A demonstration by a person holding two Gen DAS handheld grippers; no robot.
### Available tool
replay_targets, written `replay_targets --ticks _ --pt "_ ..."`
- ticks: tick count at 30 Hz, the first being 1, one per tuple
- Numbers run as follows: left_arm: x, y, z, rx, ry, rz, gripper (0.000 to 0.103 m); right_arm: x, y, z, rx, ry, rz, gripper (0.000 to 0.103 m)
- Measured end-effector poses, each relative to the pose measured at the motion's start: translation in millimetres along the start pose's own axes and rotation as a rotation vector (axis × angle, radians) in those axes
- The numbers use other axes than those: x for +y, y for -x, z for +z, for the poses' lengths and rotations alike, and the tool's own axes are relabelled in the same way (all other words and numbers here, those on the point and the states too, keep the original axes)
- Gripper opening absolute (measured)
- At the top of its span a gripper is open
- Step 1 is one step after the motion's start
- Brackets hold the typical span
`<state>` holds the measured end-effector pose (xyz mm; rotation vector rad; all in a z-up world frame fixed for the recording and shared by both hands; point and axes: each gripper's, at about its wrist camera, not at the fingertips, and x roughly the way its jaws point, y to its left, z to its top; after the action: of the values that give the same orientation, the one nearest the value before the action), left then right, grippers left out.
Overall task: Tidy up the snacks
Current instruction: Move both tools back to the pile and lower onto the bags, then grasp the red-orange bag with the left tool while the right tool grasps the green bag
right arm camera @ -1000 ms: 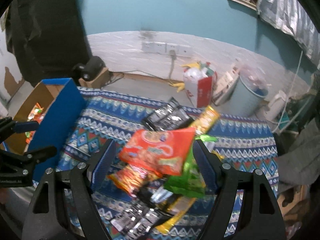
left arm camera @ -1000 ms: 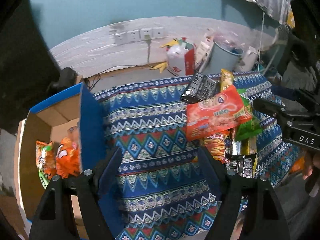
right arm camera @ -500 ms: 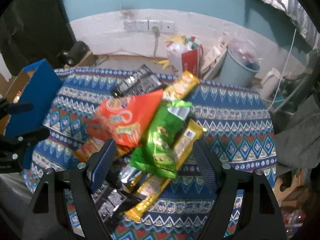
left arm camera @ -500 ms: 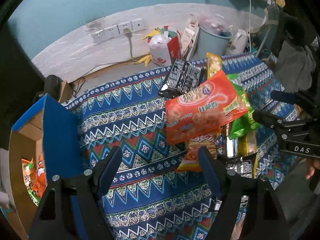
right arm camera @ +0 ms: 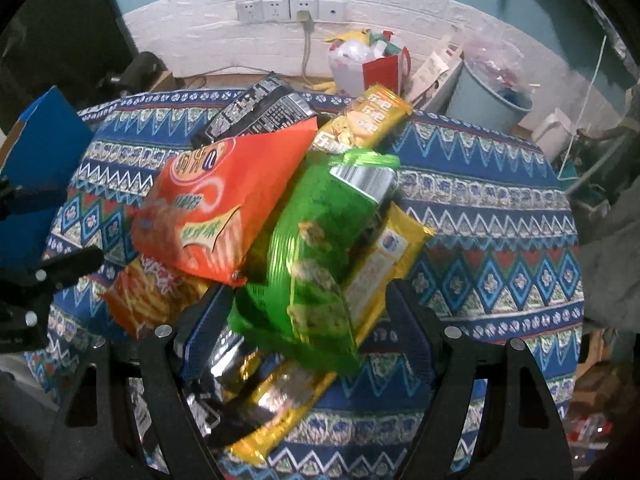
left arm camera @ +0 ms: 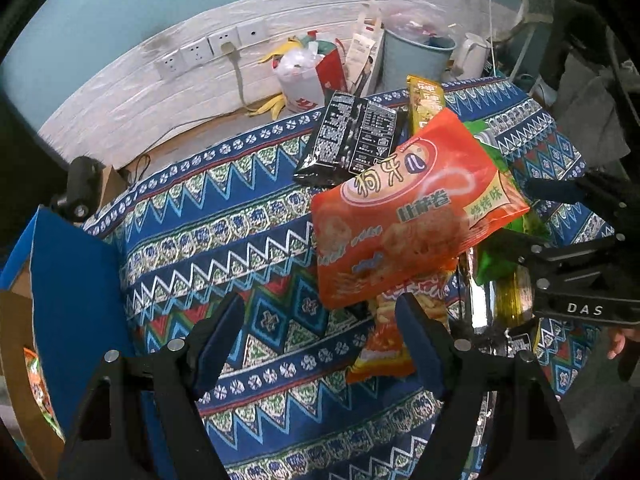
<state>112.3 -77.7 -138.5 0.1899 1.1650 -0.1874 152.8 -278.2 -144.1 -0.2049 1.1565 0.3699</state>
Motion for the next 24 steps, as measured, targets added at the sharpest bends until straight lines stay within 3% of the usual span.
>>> replay_targets --ticks 11,13,18,24 --pt "-14 -15 19 -0.011 -0.092 0.004 0.08 -8 -25 14 -0.003 -0.02 0.006 0.076" --pt "-18 -16 23 -0.013 -0.102 -0.003 0.08 -10 -23 14 -0.008 -0.011 0.018 0.05" --pt "-30 -17 34 -0.023 -0.12 -0.045 0.081 -23 -14 12 -0.029 -0.034 0.036 0.04" --pt "-50 -19 39 -0.047 -0.193 -0.038 0.086 -47 1 6 -0.057 -0.088 0.035 0.039"
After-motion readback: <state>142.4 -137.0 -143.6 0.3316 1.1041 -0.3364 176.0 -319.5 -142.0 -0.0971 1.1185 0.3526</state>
